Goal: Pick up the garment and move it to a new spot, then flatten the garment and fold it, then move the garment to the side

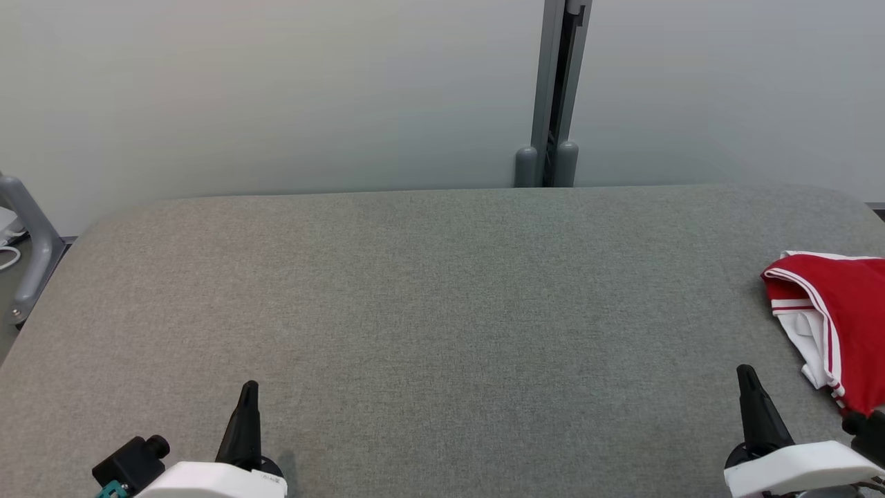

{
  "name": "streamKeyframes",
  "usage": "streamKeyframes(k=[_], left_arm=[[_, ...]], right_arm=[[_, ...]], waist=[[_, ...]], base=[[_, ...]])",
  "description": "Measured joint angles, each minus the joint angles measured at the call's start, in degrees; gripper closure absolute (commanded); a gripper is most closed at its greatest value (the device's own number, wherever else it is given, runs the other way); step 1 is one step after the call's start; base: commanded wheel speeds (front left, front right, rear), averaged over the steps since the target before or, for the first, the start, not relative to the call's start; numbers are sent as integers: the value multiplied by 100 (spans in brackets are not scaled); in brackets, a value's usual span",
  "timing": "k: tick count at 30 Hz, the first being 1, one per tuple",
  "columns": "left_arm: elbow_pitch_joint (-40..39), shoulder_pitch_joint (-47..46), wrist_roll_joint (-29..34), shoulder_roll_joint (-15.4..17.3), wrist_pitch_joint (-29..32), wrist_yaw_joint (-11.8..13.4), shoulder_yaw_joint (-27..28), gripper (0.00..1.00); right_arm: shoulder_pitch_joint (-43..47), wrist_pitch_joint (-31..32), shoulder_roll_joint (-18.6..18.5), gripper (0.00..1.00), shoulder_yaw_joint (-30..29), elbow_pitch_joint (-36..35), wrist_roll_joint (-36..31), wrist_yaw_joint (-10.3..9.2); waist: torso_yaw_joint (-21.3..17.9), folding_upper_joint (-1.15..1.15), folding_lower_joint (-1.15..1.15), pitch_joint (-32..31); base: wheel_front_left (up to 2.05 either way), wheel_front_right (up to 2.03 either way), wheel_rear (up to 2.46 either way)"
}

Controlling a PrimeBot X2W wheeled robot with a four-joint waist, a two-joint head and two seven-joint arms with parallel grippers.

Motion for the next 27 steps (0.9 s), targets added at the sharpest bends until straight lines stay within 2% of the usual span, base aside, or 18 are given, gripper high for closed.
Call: streamKeyframes(k=[27], left_arm=[[16,-403,-1605,11,452,-153,237,100]], right_arm=[[-232,548,-20,100,-331,-35,1948,0]], waist=[[-64,0,0,103]], base=[[0,0,0]])
